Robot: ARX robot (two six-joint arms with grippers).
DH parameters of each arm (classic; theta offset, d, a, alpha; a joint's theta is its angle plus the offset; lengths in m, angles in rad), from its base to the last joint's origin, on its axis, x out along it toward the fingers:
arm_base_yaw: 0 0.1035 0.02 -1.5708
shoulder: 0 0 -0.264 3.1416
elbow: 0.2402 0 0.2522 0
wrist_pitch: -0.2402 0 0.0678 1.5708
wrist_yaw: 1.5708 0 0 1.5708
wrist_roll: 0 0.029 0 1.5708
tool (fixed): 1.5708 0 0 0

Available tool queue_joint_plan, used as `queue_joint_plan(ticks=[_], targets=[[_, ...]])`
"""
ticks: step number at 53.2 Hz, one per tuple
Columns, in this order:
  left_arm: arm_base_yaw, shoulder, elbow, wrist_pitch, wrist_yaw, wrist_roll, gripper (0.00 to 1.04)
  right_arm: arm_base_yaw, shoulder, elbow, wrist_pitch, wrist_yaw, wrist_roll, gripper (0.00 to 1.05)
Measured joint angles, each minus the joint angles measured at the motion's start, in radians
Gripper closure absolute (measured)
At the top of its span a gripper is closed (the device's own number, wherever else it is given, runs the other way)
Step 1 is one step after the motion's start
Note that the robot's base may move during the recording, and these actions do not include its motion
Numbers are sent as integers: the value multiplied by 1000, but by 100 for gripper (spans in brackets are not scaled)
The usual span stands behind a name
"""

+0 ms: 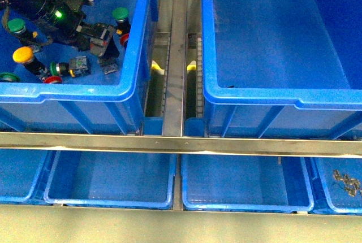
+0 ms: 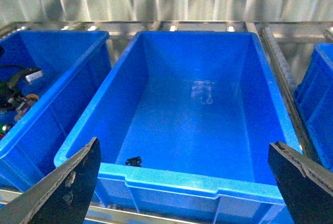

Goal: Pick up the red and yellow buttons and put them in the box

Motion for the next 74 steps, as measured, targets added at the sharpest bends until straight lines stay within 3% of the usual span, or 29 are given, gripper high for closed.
queue_joint_plan(ticks=[17,34,54,59,66,74], targets=[[-3,1,4,2,14,-30,70,0,0,0,0,0,0,7],[18,-27,-53,100,52,-137,70,0,0,0,0,0,0,7],[163,-311,-244,216,180,-484,71,0,0,0,0,0,0,7],[188,-423,-366,250,256,-632,71,0,0,0,0,0,0,7],[171,-549,-523,308,365,-834,71,0,0,0,0,0,0,7],[106,-661,-613,380,421,-1035,71,0,0,0,0,0,0,7]])
